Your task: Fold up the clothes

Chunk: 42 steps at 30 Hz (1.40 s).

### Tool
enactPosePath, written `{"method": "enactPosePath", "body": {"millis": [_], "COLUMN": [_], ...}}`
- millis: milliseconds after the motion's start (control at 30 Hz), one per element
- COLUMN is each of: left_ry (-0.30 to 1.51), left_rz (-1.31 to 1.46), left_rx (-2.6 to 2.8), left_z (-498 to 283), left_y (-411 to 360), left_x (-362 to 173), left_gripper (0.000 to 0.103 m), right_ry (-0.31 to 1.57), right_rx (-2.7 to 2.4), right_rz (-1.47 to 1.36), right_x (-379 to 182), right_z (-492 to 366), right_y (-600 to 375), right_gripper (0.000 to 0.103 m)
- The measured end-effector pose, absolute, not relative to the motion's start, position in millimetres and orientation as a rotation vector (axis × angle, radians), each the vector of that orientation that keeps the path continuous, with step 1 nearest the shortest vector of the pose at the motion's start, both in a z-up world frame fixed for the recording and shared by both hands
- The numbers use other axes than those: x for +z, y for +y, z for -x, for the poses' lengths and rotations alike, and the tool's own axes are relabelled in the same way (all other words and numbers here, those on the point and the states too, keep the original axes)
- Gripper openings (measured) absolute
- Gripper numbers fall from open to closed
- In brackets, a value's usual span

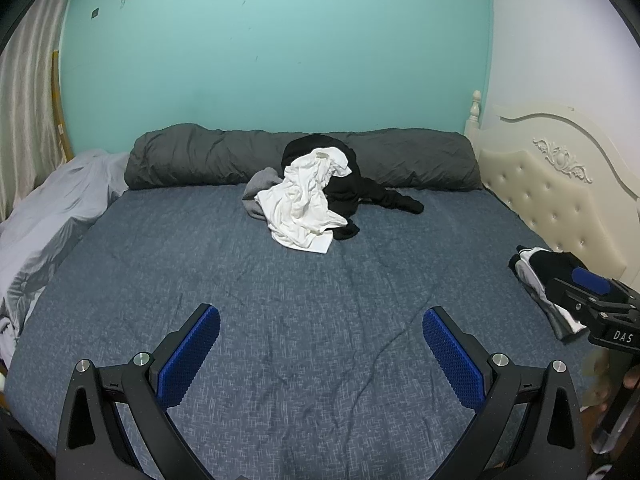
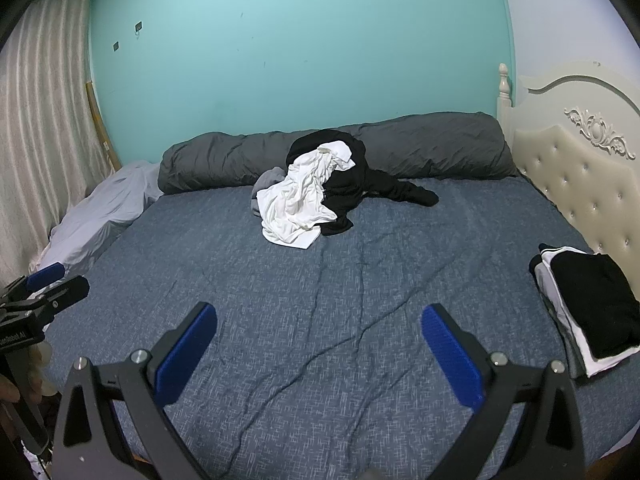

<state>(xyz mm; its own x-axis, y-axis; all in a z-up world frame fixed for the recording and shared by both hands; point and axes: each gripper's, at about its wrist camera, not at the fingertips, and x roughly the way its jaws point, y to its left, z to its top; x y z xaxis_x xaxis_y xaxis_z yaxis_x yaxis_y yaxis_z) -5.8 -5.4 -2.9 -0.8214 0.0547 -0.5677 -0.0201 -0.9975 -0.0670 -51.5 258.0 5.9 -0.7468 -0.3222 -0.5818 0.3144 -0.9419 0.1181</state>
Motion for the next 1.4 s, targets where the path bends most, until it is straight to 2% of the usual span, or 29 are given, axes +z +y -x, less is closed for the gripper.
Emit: {"method": "enactPosePath", "body": {"millis": [1400], "left_ry": [-0.076], "left_rz": [0.928], "left_rx": [2.923], "left_z": [9.8], "left_y": [-2.9], "left_x": [-8.4], "left_gripper": [0.103], "right_ry": [-0.028], "right_rx": [-2.643], "right_rz": [-0.900], "right_x": [-0.6], "right_z": [55.1], "right_y": [257.8], "right_gripper": [0.103]}}
